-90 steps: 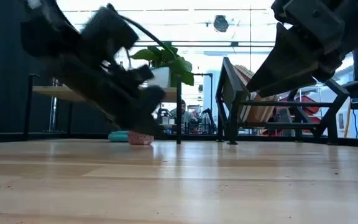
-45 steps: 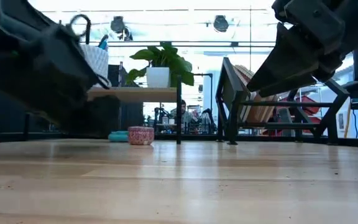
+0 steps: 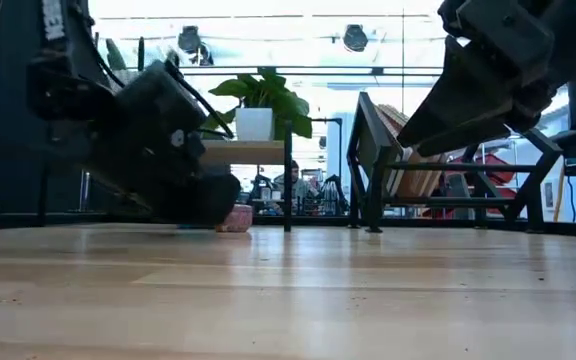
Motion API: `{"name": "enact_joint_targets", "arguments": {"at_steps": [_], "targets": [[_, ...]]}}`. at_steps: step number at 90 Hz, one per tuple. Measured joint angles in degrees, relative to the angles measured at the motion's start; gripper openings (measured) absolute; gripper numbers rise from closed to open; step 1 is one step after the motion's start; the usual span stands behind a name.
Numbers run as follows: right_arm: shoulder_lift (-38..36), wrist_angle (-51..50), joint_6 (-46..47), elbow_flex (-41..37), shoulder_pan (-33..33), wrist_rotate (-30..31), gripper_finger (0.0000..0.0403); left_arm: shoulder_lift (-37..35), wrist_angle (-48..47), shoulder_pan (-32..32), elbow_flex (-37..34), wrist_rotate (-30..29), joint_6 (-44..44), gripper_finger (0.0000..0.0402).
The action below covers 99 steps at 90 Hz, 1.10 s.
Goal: Stock shelves
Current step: Put the red scented candle under the shelf, then put the pink pen into the white pen holder
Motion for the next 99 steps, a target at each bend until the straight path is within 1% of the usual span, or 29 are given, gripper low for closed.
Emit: {"name": "enact_joint_targets", "arguments": {"at_steps": [14,34,68,76,85,93,99], "targets": [[0.0,-0.4,-0.1,0.0,0.0,0.0,0.032,2.5,7.3,3.6,0.3,3.4,6.4,0.0],[0.9,-0.5,0.9,0.0,0.0,0.0,0.032,5.3,11.4,6.8,2.8,5.2,10.2,0.0],[1.5,-0.2,1.7,0.0,0.0,-0.3,0.032,5.4,11.6,10.5,5.9,9.7,12.5,0.0],[1.5,-0.2,1.7,0.0,0.0,-0.3,0.032,5.4,11.6,10.5,6.3,10.0,15.9,0.0],[1.5,-0.2,1.8,0.0,0.0,-1.0,0.032,4.9,10.6,9.4,6.2,11.3,17.4,0.0],[1.5,0.0,1.7,0.0,0.0,-3.0,0.032,2.3,8.7,6.0,5.9,13.2,17.3,0.0],[1.4,0.1,1.7,0.0,0.3,-3.9,0.032,-0.9,4.6,2.7,5.9,14.5,17.2,0.0]]}}
